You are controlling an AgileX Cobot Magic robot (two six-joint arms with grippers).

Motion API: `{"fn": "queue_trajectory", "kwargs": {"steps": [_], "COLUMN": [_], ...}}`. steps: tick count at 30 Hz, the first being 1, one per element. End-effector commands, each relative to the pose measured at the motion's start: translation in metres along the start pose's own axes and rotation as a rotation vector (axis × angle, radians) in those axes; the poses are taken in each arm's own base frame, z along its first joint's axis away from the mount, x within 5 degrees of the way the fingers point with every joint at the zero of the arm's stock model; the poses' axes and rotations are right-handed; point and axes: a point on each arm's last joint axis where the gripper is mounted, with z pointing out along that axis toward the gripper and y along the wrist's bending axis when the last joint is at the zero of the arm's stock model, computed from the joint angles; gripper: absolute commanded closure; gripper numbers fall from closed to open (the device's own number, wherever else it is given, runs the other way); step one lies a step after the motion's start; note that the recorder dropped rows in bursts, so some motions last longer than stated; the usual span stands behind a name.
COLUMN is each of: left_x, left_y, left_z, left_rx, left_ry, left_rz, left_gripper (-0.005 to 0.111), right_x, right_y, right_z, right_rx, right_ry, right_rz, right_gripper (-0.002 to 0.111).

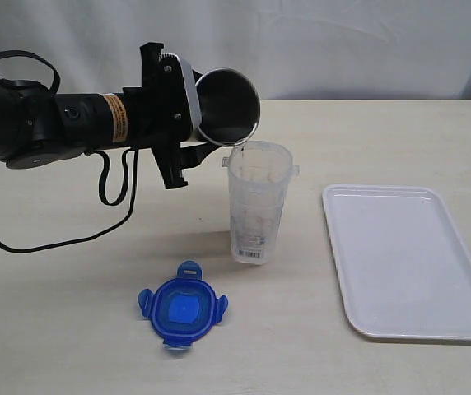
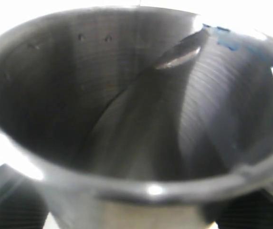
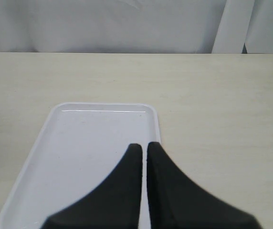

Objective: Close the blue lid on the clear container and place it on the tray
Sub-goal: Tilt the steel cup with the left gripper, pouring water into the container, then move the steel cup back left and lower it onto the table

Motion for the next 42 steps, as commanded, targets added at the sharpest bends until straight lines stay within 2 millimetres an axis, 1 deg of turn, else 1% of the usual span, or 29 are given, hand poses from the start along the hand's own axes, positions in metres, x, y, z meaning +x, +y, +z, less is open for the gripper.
{"fn": "queue_trajectory", "kwargs": {"steps": [1,4,16,21,22,25,27,30,31,32,33,36,37,41,42], "left_x": [-0.012,-0.012,-0.012,-0.002,0.005,0.016,0.026,0.048,0.065,0.072,0.092,0.123,0.131,0.140,0.146], "left_y": [0.013,0.013,0.013,0.024,0.030,0.041,0.049,0.053,0.052,0.052,0.053,0.061,0.064,0.069,0.070], "left_z": [-0.004,-0.004,-0.004,-0.007,-0.010,-0.016,-0.021,-0.024,-0.024,-0.024,-0.020,-0.010,-0.002,0.021,0.028], "left_rx": [-0.055,-0.054,-0.051,-0.146,-0.193,-0.270,-0.315,-0.363,-0.387,-0.396,-0.415,-0.445,-0.435,-0.402,-0.406], "left_ry": [-0.058,-0.059,-0.067,-0.054,-0.052,-0.066,-0.114,-0.185,-0.209,-0.222,-0.197,-0.156,-0.169,-0.179,-0.147], "left_rz": [-0.008,-0.063,-0.391,-0.577,-0.640,-0.734,-0.799,-0.884,-0.905,-0.909,-0.940,-1.017,-1.036,-1.023,-1.026], "left_gripper": [0.107,0.107,0.107,0.107,0.107,0.107,0.107,0.107,0.107,0.107,0.107,0.107,0.107,0.107,0.107], "right_x": [0.001,0.001,0.001,0.001,0.001,0.001,0.001,0.001,0.001,0.001,0.001,0.001,0.001,0.001,0.001], "right_y": [0.000,0.000,0.000,0.000,0.000,0.000,0.000,0.000,0.000,0.000,0.000,0.000,0.000,0.000,0.000], "right_z": [0.000,0.000,0.000,0.000,0.000,0.000,0.000,0.000,0.000,0.000,0.000,0.000,0.000,0.000,0.000], "right_rx": [-0.004,-0.004,-0.004,-0.004,-0.004,-0.004,-0.004,-0.004,-0.004,-0.004,-0.004,-0.004,-0.004,-0.004,-0.004], "right_ry": [-0.001,-0.001,-0.001,-0.001,-0.001,-0.001,-0.001,-0.001,-0.001,-0.001,-0.001,-0.001,-0.001,-0.001,-0.001], "right_rz": [0.001,0.001,0.001,0.001,0.001,0.001,0.001,0.001,0.001,0.001,0.001,0.001,0.001,0.001,0.001], "right_gripper": [0.104,0.104,0.104,0.104,0.104,0.104,0.104,0.104,0.104,0.104,0.104,0.104,0.104,0.104,0.104]}}
